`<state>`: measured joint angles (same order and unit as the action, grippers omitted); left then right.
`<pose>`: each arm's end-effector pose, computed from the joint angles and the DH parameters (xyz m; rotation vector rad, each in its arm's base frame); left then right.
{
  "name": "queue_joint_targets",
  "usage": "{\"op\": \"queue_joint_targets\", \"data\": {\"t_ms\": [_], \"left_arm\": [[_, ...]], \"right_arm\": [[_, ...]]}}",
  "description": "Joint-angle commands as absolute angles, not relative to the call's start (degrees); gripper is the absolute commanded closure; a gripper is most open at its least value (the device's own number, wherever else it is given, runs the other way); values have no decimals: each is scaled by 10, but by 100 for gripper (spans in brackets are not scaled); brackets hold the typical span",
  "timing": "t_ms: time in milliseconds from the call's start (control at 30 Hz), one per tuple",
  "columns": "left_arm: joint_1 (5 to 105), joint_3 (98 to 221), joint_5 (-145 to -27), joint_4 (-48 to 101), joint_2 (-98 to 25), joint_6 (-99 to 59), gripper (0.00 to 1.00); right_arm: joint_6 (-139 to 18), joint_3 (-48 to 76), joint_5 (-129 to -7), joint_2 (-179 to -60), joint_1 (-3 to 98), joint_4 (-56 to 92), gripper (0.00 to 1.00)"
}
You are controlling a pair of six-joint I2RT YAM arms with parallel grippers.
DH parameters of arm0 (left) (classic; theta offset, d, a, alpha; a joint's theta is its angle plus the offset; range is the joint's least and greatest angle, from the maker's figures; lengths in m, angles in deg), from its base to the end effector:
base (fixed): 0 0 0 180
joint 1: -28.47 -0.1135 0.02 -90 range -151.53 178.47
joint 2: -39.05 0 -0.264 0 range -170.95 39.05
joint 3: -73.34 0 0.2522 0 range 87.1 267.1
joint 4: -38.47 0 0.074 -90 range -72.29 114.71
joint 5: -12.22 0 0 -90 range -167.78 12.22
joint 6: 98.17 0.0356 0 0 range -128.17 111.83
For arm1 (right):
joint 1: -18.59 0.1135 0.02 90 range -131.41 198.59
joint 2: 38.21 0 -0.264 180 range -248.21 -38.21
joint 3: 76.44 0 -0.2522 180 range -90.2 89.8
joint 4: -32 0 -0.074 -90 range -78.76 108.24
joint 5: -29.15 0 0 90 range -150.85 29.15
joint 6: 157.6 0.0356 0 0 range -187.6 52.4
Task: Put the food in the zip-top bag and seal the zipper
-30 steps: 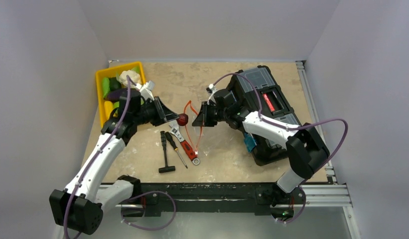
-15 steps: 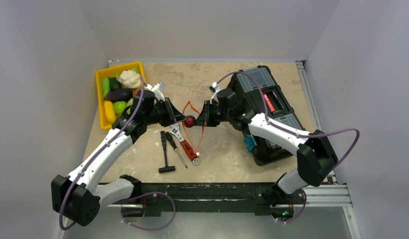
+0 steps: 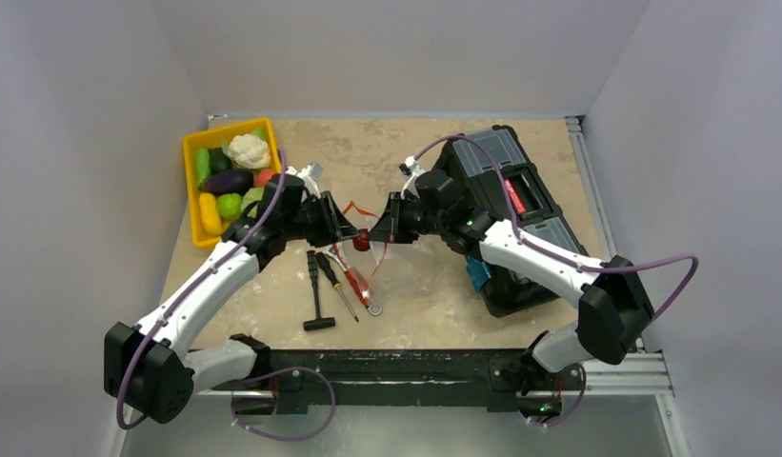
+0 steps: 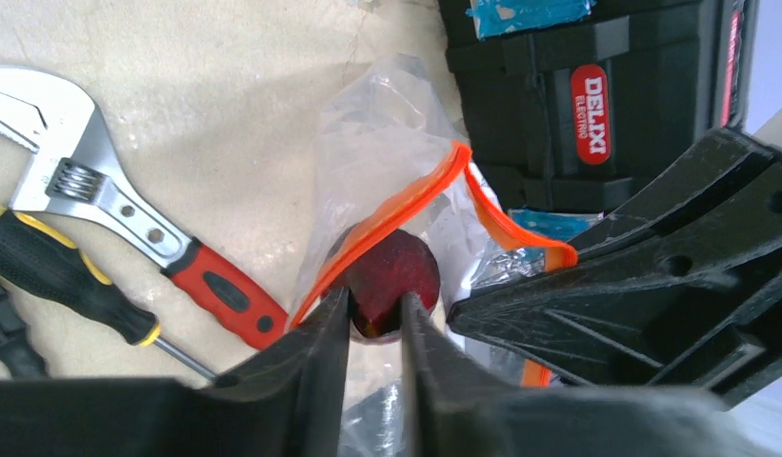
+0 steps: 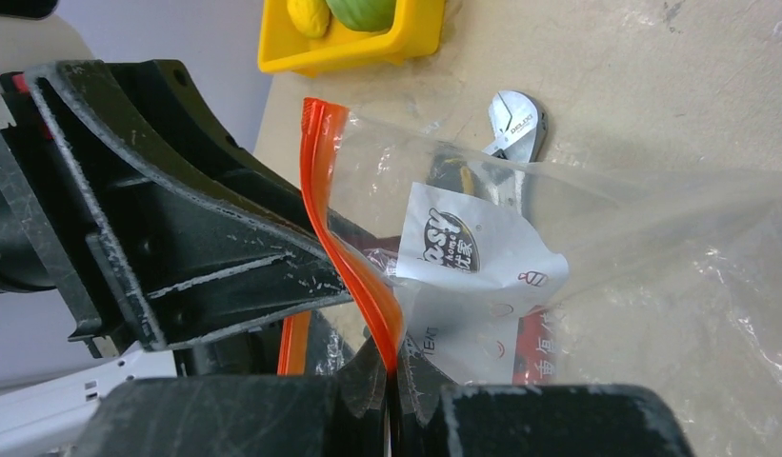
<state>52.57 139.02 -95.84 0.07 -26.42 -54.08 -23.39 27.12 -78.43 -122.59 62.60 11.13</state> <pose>0.2213 -0.1111 0.2879 -0.2711 2.3828 -0.9774 0.2360 0.2429 0.2894 -0.2056 2.2933 1.1983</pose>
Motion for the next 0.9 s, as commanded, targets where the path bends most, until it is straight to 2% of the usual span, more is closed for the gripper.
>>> {"op": "queue_joint_targets", "data": {"t_ms": [0, 67, 100, 200, 467, 567, 867], "left_arm": [[529, 1411, -969, -4, -254, -531, 57], [529, 1419, -963, -20, -245, -523, 33], [529, 1423, -962, -27, -240, -517, 25], [528, 1441, -958, -53, -223, -502, 16], [528, 1480, -880, -150, -157, -438, 14], [527, 1491, -812, -208, -130, -412, 10], [526, 1478, -608, -304, -46, -367, 7]], "right_arm": [[-230, 244, -782, -1220, 630, 118, 100], [-234, 243, -776, -1218, 630, 113, 100], [-236, 242, -773, -1217, 630, 110, 100], [-242, 243, -767, -1214, 630, 104, 100], [-252, 250, -756, -1213, 630, 98, 100], [-254, 255, -756, -1212, 629, 99, 100], [-263, 274, -749, -1197, 630, 101, 100]]}}
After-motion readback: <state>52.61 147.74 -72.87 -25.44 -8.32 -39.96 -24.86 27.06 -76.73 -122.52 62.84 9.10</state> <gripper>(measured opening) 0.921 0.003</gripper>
